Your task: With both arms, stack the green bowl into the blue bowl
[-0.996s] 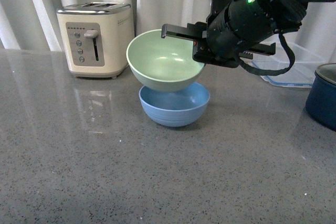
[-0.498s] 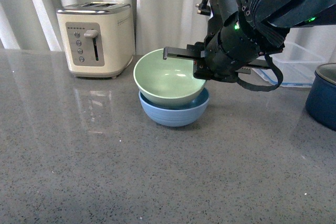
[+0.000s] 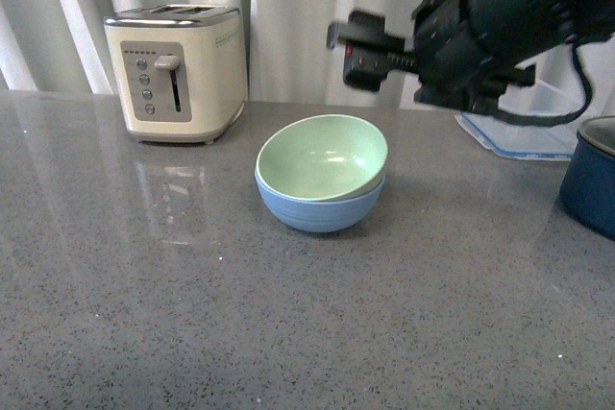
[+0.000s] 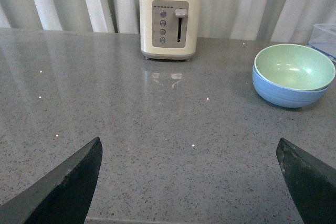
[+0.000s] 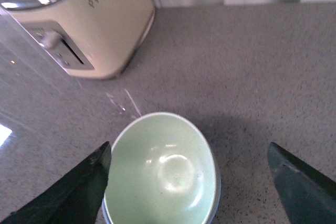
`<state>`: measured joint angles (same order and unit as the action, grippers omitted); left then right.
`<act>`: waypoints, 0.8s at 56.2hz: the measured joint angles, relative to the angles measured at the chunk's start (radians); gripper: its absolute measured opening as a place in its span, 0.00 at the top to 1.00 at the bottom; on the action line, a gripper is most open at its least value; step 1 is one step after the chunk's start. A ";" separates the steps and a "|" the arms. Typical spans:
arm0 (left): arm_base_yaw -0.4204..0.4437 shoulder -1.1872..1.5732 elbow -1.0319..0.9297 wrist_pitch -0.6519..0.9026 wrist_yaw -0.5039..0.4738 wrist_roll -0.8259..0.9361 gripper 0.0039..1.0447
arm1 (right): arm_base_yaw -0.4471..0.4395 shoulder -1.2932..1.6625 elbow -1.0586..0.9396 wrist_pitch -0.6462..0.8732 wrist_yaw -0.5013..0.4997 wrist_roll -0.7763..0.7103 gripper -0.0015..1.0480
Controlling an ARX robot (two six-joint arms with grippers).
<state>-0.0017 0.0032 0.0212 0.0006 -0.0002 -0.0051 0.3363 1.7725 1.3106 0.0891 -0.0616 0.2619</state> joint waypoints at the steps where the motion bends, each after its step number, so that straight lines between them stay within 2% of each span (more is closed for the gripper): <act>1: 0.000 0.000 0.000 0.000 0.000 0.000 0.06 | -0.002 -0.018 -0.001 0.003 -0.002 -0.003 0.13; 3: 0.000 0.000 0.000 0.000 0.000 0.000 0.06 | -0.004 -0.034 -0.001 0.006 -0.002 -0.004 0.08; 7: 0.000 0.000 0.000 0.000 0.000 0.000 0.06 | -0.003 -0.039 -0.013 0.037 0.031 -0.021 0.11; 12: 0.000 0.000 0.000 0.000 0.000 0.000 0.06 | -0.003 -0.063 -0.188 0.373 0.295 -0.143 0.26; 14: 0.000 0.000 0.000 0.000 -0.001 0.000 0.06 | -0.016 -0.095 -0.305 0.515 0.339 -0.185 0.34; 16: 0.000 0.000 0.000 0.000 -0.003 0.000 0.06 | -0.037 -0.142 -0.409 0.611 0.336 -0.214 0.43; 20: 0.000 0.000 0.000 0.000 -0.002 0.000 0.06 | -0.081 -0.253 -0.573 0.710 0.308 -0.242 0.59; 24: 0.000 0.000 0.000 0.000 0.000 0.000 0.06 | -0.121 -0.333 -0.692 0.752 0.285 -0.250 0.75; 32: 0.000 0.000 0.000 0.000 0.000 0.000 0.06 | -0.156 -0.421 -0.846 0.788 0.236 -0.256 0.98; 45: 0.000 0.000 0.000 0.000 0.000 0.000 0.06 | -0.212 -0.574 -1.018 0.806 0.188 -0.260 0.99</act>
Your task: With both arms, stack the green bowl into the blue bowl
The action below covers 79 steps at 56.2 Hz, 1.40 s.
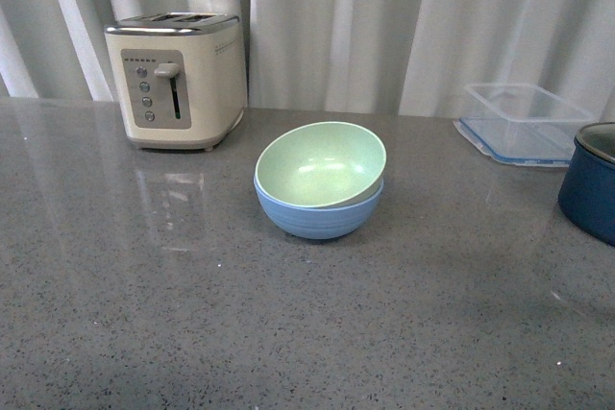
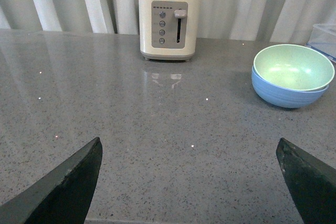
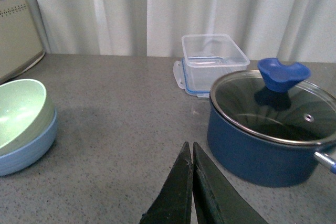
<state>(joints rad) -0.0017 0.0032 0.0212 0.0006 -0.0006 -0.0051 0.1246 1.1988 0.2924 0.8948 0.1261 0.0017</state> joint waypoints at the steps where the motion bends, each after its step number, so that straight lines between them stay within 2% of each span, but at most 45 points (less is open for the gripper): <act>1: 0.000 0.000 0.000 0.000 0.000 0.000 0.06 | -0.002 -0.006 -0.006 0.000 -0.002 0.000 0.99; 18: 0.000 0.000 0.000 0.000 0.000 0.000 0.06 | -0.046 -0.185 -0.138 -0.046 -0.050 0.000 0.99; 23: 0.000 0.000 0.000 0.000 0.000 0.000 0.06 | -0.101 -0.252 -0.172 -0.082 -0.118 0.000 0.99; 32: 0.000 0.000 0.000 0.000 0.000 0.000 0.06 | -0.122 -0.364 -0.214 -0.151 -0.123 0.000 0.99; 38: 0.000 0.000 0.000 0.000 0.000 0.000 0.06 | -0.122 -0.391 -0.263 -0.123 -0.124 0.000 0.99; 60: 0.000 0.000 0.000 0.000 0.000 0.000 0.06 | -0.122 -0.700 -0.287 -0.401 -0.124 0.000 0.99; 79: 0.000 0.000 0.000 0.000 0.000 0.000 0.06 | -0.122 -0.870 -0.287 -0.564 -0.124 0.000 0.99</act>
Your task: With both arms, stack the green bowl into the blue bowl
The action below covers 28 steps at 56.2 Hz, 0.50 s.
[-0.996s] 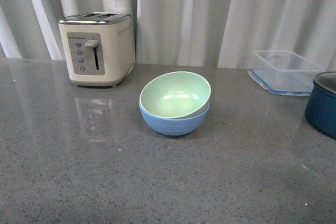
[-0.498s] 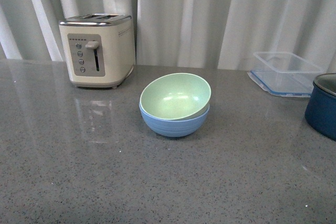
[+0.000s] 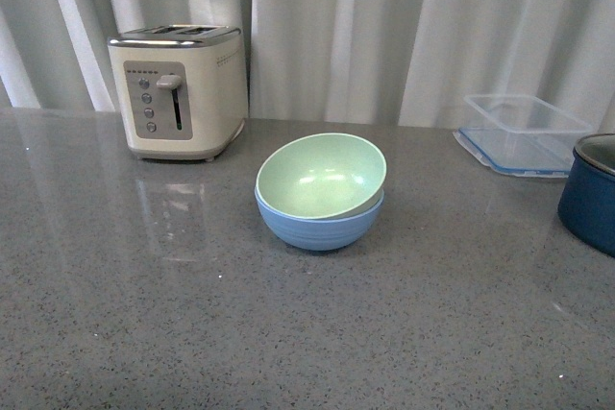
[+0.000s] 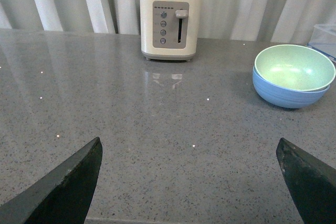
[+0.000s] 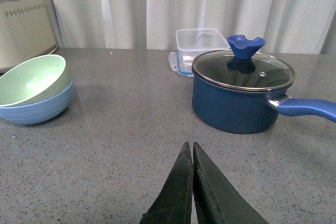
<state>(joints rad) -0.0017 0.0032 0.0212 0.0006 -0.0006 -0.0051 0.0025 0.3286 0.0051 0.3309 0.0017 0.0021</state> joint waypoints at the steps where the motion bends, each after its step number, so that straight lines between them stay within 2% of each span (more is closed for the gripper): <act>1: 0.000 0.000 0.000 0.000 0.000 0.000 0.06 | 0.000 -0.008 0.000 -0.008 0.000 0.000 0.99; 28: 0.000 0.000 0.000 0.000 0.000 0.000 0.06 | 0.000 -0.165 0.000 -0.164 0.000 0.000 0.99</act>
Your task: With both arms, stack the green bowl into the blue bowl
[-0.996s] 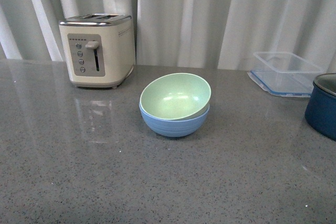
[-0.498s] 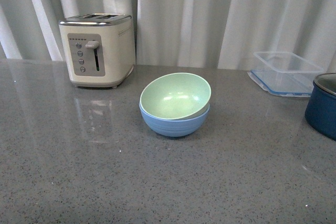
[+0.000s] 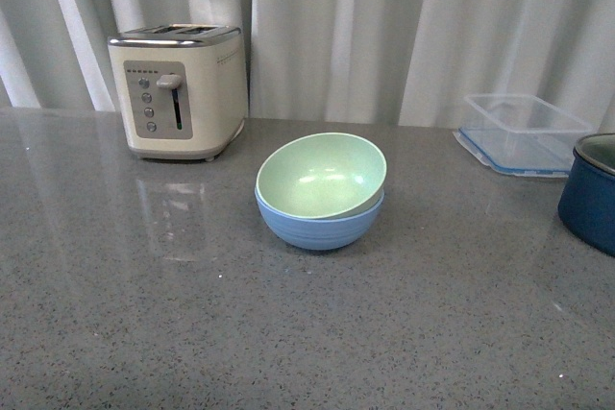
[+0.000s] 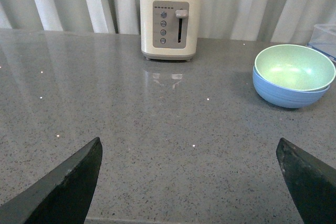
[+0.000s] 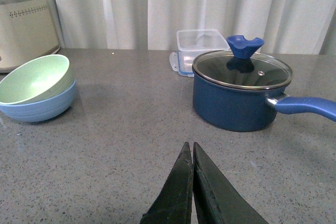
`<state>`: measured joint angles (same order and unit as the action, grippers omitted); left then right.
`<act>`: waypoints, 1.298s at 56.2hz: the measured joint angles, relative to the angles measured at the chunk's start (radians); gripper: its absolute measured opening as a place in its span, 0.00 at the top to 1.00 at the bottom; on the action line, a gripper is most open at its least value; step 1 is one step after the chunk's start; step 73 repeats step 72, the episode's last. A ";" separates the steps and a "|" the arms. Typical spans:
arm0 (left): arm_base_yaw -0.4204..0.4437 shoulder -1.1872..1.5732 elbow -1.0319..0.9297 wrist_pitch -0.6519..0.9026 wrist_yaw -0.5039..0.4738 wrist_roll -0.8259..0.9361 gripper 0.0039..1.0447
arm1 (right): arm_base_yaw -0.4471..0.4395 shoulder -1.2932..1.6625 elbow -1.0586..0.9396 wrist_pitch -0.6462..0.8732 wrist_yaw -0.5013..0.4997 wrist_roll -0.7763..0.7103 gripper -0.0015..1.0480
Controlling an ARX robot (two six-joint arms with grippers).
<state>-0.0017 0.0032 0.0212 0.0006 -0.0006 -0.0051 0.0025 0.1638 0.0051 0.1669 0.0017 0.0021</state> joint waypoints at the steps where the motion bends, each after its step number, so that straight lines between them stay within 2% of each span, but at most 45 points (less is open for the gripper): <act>1: 0.000 0.000 0.000 0.000 0.000 0.000 0.06 | 0.000 -0.014 0.000 -0.016 0.000 0.000 0.99; 6: 0.000 0.000 0.000 0.000 -0.001 0.000 0.06 | 0.000 -0.125 0.000 -0.157 -0.002 0.000 0.99; 18: 0.000 0.001 0.000 0.000 0.000 0.000 0.06 | 0.000 -0.159 0.000 -0.166 -0.002 -0.002 0.98; 29: 0.000 0.000 0.000 0.000 0.000 0.000 0.06 | 0.000 -0.159 0.000 -0.166 -0.002 -0.001 0.63; 49: 0.000 0.000 0.000 0.000 0.000 0.000 0.06 | 0.000 -0.159 0.000 -0.166 -0.002 -0.001 0.08; 73: 0.000 0.000 0.000 0.000 0.000 0.000 0.06 | 0.000 -0.159 0.000 -0.166 -0.002 0.000 0.10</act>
